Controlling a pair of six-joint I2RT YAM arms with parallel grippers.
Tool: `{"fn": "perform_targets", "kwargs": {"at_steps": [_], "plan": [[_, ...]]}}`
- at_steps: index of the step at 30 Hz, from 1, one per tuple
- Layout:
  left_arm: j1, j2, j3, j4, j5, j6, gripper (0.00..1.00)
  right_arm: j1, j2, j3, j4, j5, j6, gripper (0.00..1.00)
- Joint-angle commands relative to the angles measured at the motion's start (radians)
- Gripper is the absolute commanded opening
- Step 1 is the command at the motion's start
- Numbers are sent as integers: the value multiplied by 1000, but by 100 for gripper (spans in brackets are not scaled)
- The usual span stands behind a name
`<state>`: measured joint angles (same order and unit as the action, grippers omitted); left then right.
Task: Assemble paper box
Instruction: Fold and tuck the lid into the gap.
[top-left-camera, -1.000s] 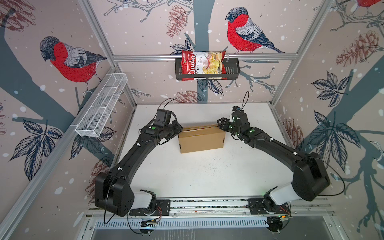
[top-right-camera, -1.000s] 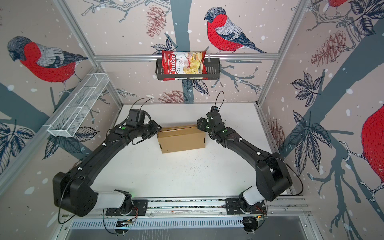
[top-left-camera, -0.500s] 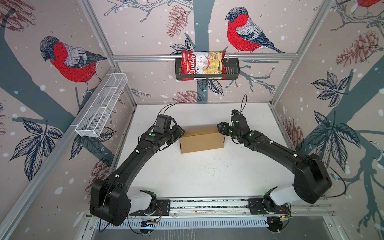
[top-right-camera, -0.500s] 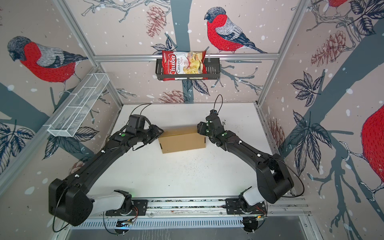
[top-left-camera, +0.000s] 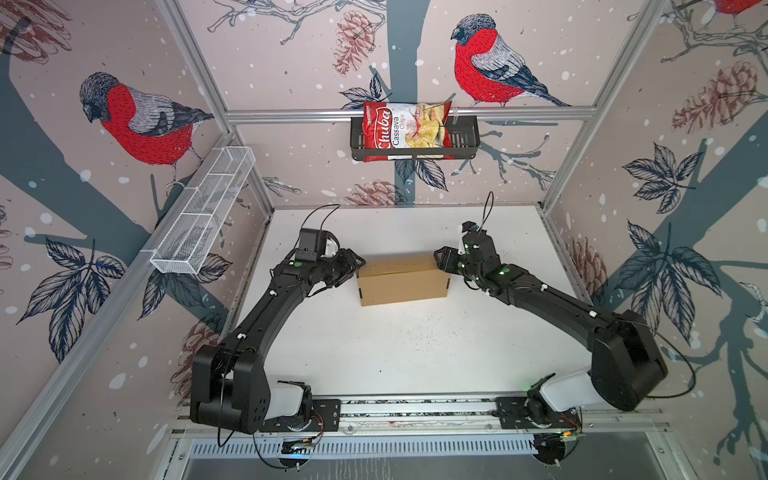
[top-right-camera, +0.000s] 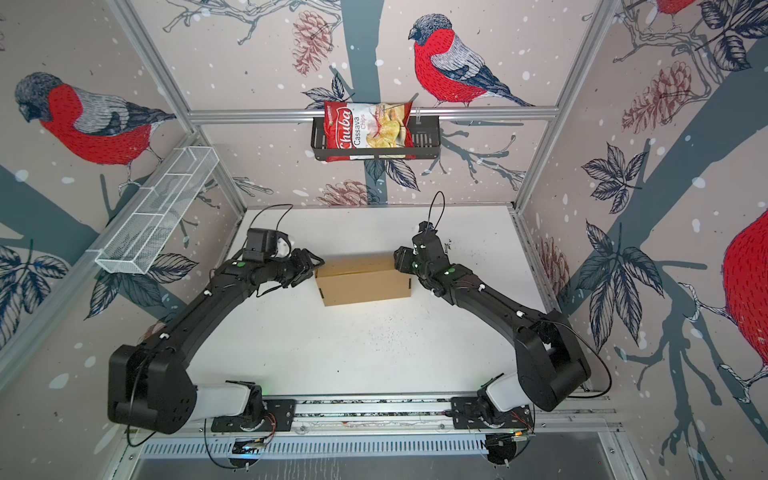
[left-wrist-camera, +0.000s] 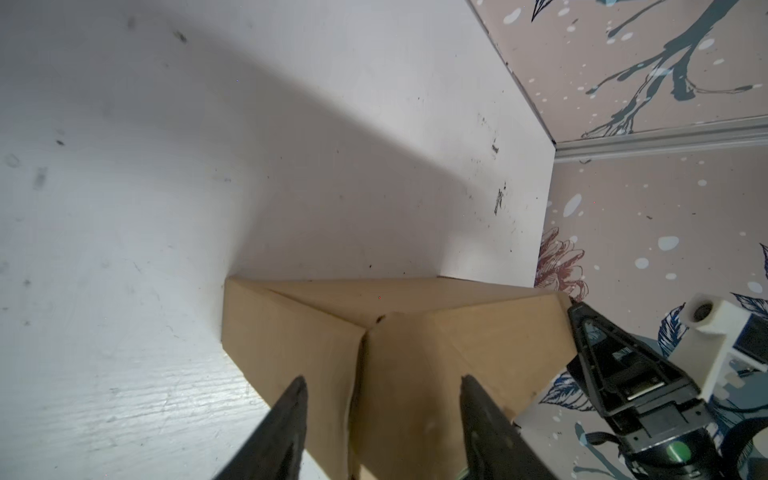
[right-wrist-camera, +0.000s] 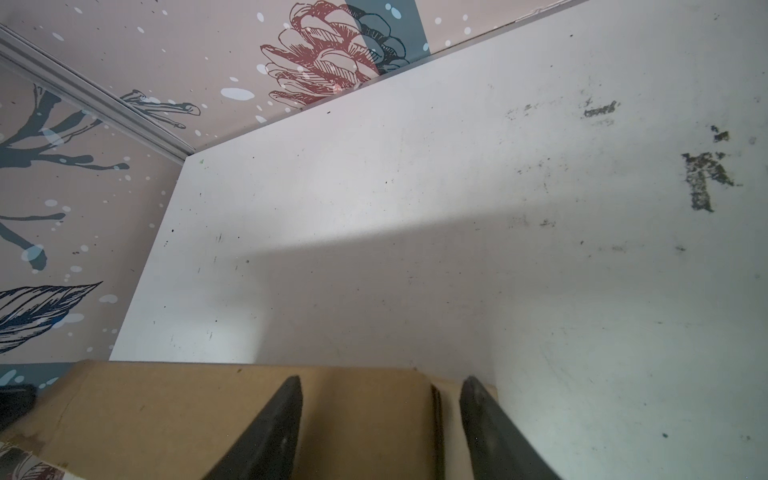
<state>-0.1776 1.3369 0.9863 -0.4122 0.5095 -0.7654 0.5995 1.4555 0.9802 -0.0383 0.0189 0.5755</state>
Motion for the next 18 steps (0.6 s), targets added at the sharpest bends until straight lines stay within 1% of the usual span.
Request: {"fn": "perform_targets", "kwargs": {"at_steps": [1,2,5,7,8,9,11,13,16,18], "plan": [[4,-25,-70,93,58,-33,50,-2,-11,-2,-7,-8,-8,62],[5,-34,-92,109,56,-37,46,-2,-10,-3,-5,-12,-7,62],[6,-39,-124,102,40,-19,41,-9,-14,-3,-1,-23,-12,63],[7,-38,-136,94,31,-3,40,-33,-31,1,10,-73,-30,64],[7,-36,-141,92,29,4,40,-48,-48,8,8,-80,-43,67],[8,-33,-142,89,26,11,40,-69,-72,13,5,-83,-61,98],[7,-28,-149,85,22,20,40,-129,-111,11,21,-182,-118,99],[7,-25,-156,92,25,21,40,-197,-130,0,31,-337,-165,99],[8,-24,-161,96,24,25,40,-289,-116,-17,10,-588,-219,99],[8,-21,-163,92,23,33,40,-335,-102,-38,-3,-698,-236,99]]}}
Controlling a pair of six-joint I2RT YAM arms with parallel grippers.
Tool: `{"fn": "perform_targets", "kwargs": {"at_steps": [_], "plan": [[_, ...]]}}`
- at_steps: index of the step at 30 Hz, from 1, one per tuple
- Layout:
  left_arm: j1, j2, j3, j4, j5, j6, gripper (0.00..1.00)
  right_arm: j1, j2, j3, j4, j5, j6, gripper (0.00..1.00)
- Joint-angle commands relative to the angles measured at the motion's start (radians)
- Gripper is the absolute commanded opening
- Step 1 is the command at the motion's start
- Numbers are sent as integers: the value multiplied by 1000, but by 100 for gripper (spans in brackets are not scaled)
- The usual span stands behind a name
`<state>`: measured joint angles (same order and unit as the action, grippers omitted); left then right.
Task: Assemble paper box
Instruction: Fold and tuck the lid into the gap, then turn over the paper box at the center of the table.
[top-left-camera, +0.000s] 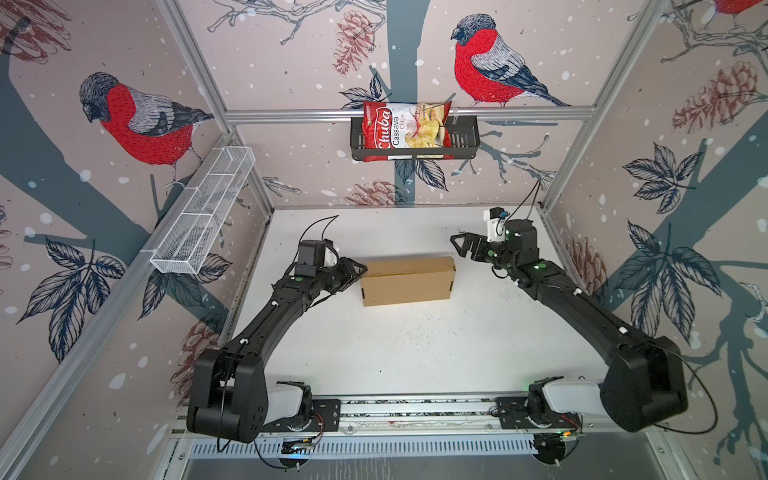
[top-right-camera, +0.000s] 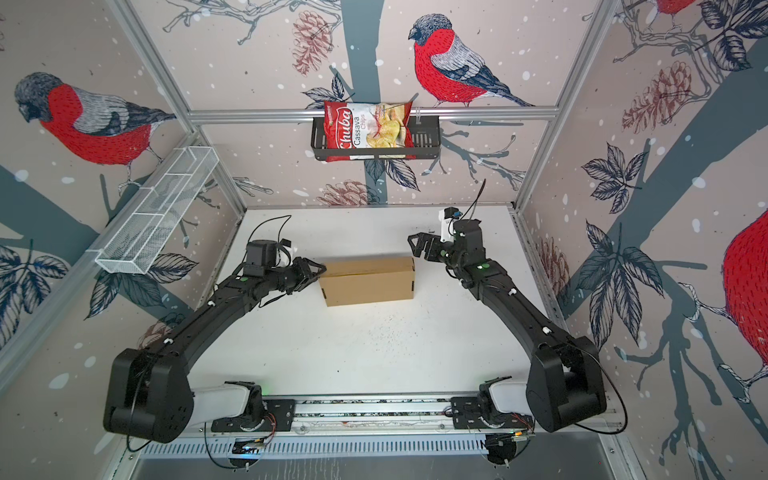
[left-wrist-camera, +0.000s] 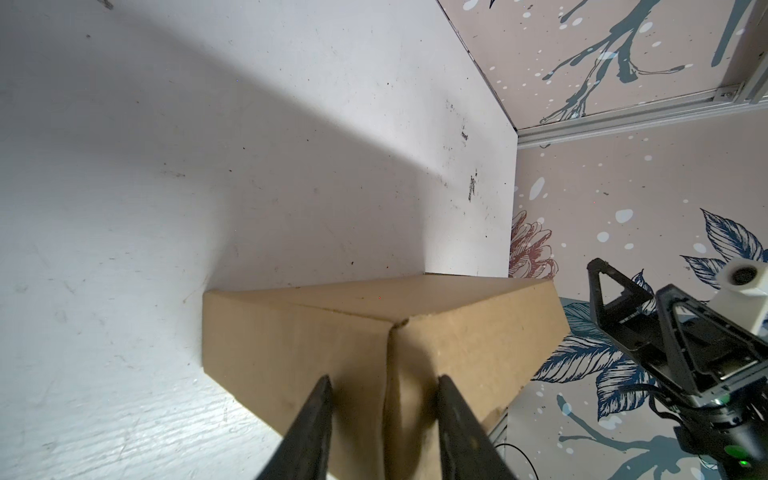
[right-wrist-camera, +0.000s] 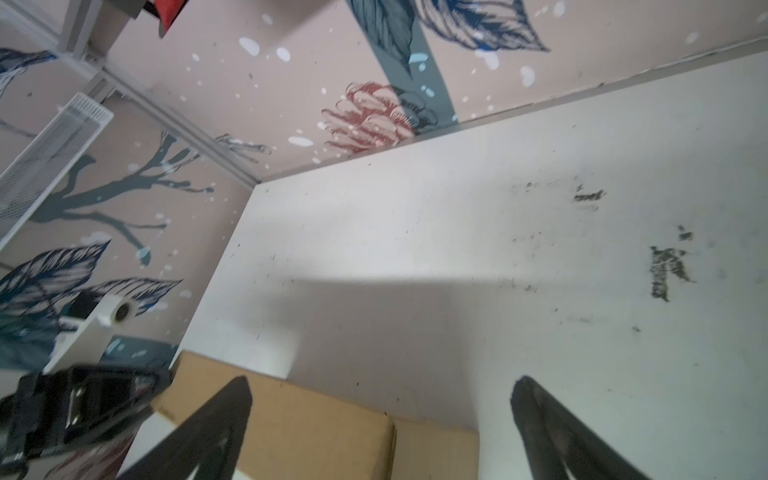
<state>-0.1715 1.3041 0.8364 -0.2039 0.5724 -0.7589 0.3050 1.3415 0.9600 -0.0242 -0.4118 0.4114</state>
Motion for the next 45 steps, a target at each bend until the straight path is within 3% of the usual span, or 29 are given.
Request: {"fn": "perform_targets", "kwargs": {"at_steps": [1,5,11,17,22,31,35,39,43,45], "plan": [[1,12,-16,-115,-39,27,40,-66,19,-35,-8,-318,-72,99],[2,17,-20,-108,-31,32,39,-128,54,-100,109,-533,-14,93],[2,20,-31,-106,-22,48,34,-129,161,-87,152,-623,-22,78],[2,25,-59,-92,-24,61,31,-147,242,-125,205,-586,35,61],[2,28,-88,-68,-7,83,30,-146,252,-151,169,-569,4,51],[-47,-131,-275,40,28,140,34,-119,78,-273,130,-537,-62,53],[-108,-268,-434,113,-10,63,35,-67,-30,-395,181,-402,-29,57],[-126,-437,-607,207,-46,-27,40,-32,-168,-565,299,-353,35,60],[-135,-642,-735,201,-95,-87,42,-26,-333,-690,313,-281,34,65],[-155,-746,-780,177,-124,-136,48,-25,-424,-741,301,-246,52,69]]}}
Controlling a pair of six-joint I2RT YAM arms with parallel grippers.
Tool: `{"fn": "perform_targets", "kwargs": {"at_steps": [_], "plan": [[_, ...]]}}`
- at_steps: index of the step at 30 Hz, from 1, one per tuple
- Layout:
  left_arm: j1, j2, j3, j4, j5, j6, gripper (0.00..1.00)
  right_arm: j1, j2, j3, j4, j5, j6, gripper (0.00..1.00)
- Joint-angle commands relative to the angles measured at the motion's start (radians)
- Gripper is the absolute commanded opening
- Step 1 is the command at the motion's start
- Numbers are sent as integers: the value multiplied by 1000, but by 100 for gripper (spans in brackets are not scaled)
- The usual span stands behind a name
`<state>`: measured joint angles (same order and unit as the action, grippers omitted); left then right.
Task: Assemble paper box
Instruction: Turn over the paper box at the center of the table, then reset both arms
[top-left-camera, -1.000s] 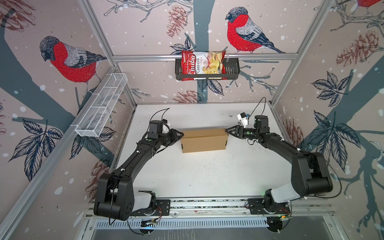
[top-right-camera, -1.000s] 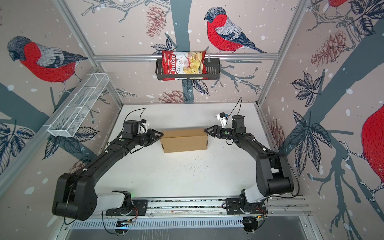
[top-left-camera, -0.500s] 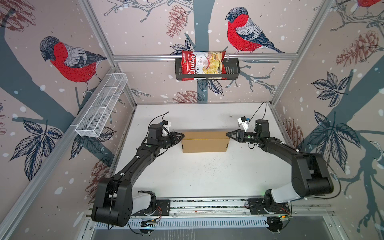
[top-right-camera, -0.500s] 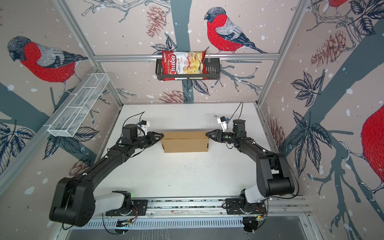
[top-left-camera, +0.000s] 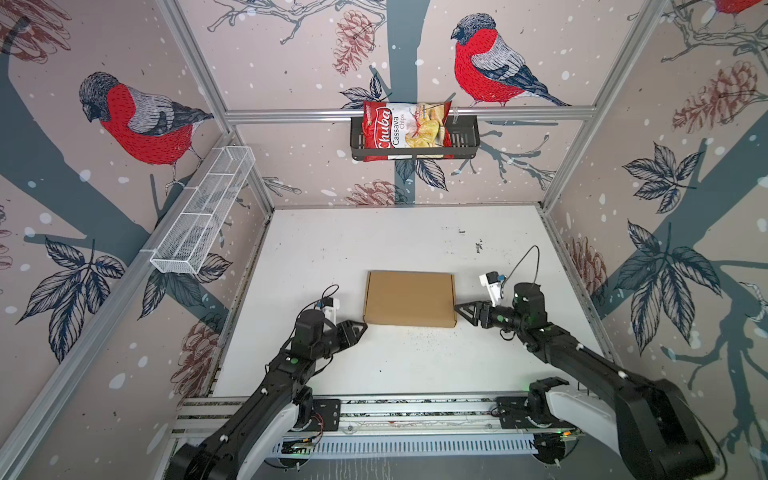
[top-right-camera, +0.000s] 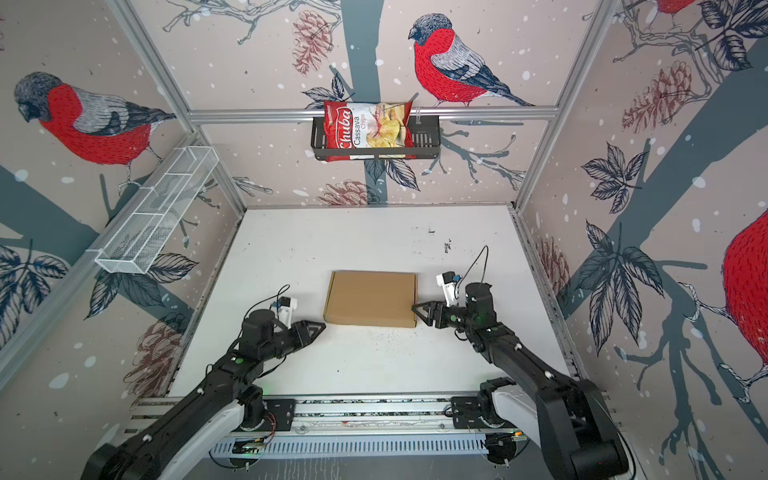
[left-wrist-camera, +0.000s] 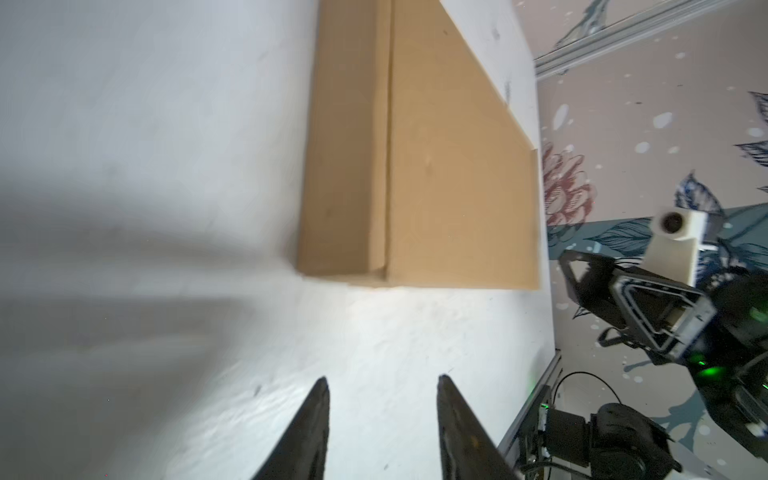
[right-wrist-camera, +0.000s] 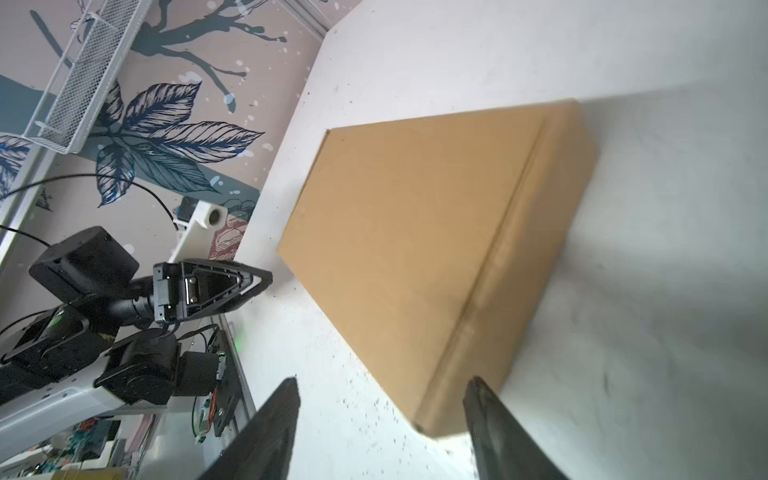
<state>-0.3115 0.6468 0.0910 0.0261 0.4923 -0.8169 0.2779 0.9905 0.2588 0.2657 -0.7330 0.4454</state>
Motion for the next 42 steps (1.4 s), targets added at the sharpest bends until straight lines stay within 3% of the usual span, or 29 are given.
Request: {"fn": "perform_targets", "kwargs": {"at_steps": [1,4,7,9,11,14,17,20,23,26,30,33,35,38,39,42], "plan": [[-25,-143,-55,-68,-56,-93,52,7,-126,-62,-5,106,28,72],[-41,-282,-76,-99,-98,-114,59,12,-235,-105,-29,186,42,78],[-40,-369,-20,-129,-206,-91,70,-10,-270,-18,-147,311,-26,86],[-40,-356,59,-140,-328,-26,84,-44,-230,63,-171,385,-79,92],[-36,-254,141,-102,-454,67,96,-88,-130,161,-179,490,-118,95],[-8,37,292,-49,-598,240,96,-137,47,296,-155,634,-163,99],[50,325,438,-41,-832,305,96,-188,216,357,-49,780,-188,99],[94,484,449,190,-961,551,96,-244,308,307,172,819,-191,99],[150,567,355,512,-972,729,96,-248,348,235,365,880,-259,99],[180,637,230,852,-871,843,96,-256,399,195,466,909,-328,99],[182,744,170,1054,-777,903,96,-269,441,91,677,814,-387,99],[201,836,140,1200,-709,868,96,-296,496,0,882,784,-364,99],[224,932,91,1418,-672,875,97,-293,514,-36,955,763,-378,100],[258,900,159,1227,-622,830,96,-295,518,-28,952,757,-377,100],[290,911,157,1244,-573,806,96,-293,511,-12,898,763,-376,99],[293,909,143,1268,-573,812,97,-289,516,-10,908,773,-376,100]]}}
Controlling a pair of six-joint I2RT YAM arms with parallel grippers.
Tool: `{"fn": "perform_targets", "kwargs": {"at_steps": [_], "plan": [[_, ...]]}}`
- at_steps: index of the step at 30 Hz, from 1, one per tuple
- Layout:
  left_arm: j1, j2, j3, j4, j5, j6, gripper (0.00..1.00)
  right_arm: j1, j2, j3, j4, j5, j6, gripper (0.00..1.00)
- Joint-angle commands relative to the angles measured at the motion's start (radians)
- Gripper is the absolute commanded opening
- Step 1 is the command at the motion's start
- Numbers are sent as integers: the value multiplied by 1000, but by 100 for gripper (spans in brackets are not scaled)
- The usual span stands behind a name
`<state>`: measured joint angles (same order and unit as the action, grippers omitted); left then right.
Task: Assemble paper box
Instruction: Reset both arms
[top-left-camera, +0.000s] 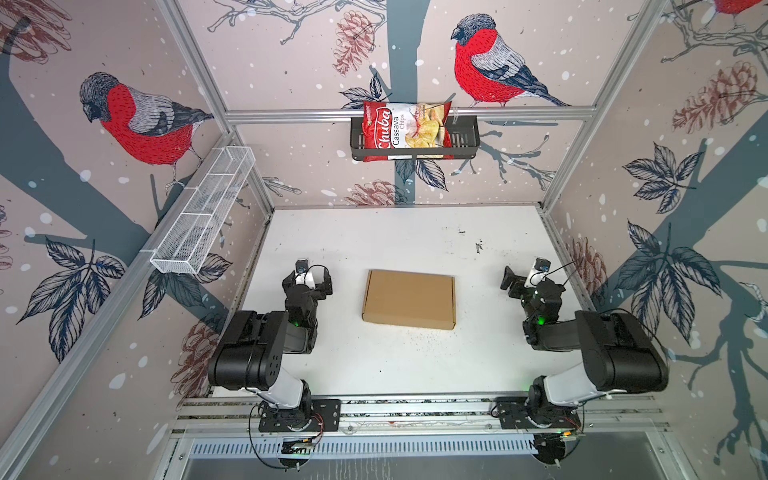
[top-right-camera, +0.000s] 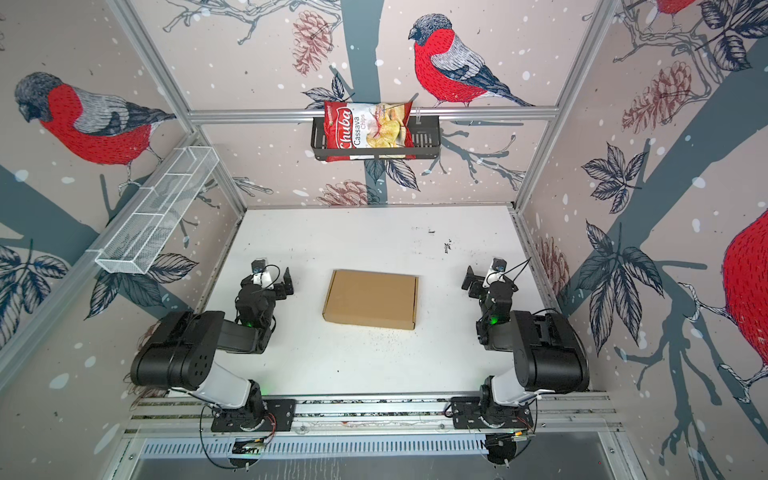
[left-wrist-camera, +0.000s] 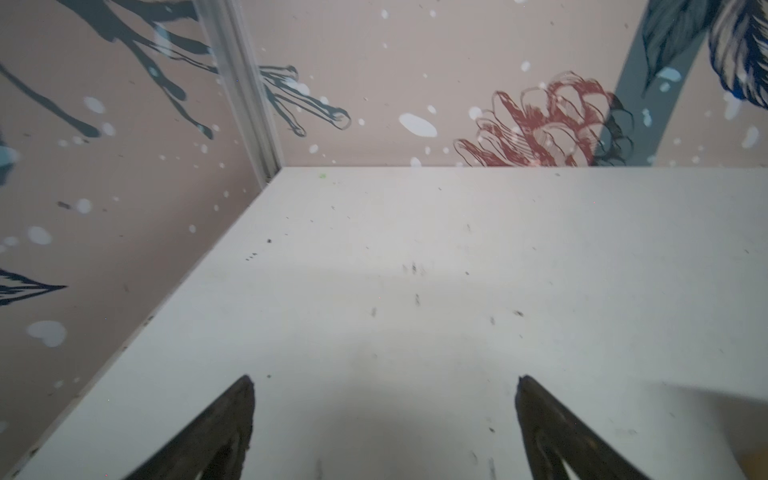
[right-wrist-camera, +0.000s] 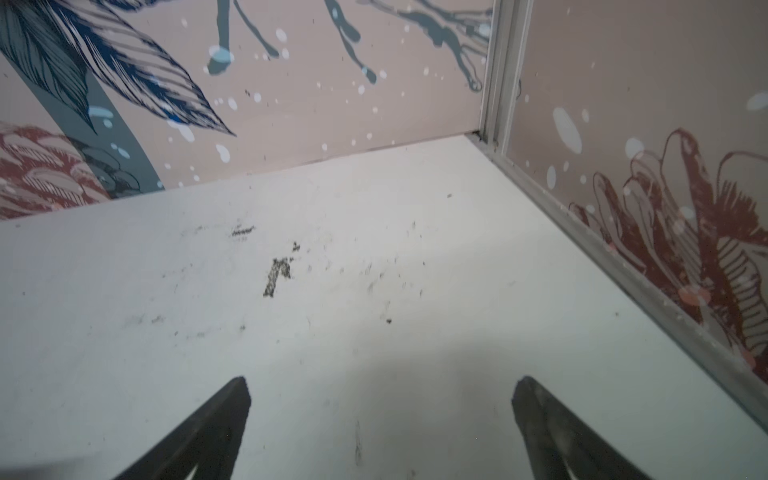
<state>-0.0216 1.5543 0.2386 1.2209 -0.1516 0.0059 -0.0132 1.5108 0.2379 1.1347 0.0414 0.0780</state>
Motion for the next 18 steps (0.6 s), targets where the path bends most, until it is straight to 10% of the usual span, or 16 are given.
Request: {"fn": "perform_targets", "kwargs": {"at_steps": [1,18], "plan": [[4,0,-8,83,66,-9,97,2,-4,7,45,-1,-9,100],[-3,4,-4,80,60,1,98,5,-10,2,51,6,-11,100]]}}
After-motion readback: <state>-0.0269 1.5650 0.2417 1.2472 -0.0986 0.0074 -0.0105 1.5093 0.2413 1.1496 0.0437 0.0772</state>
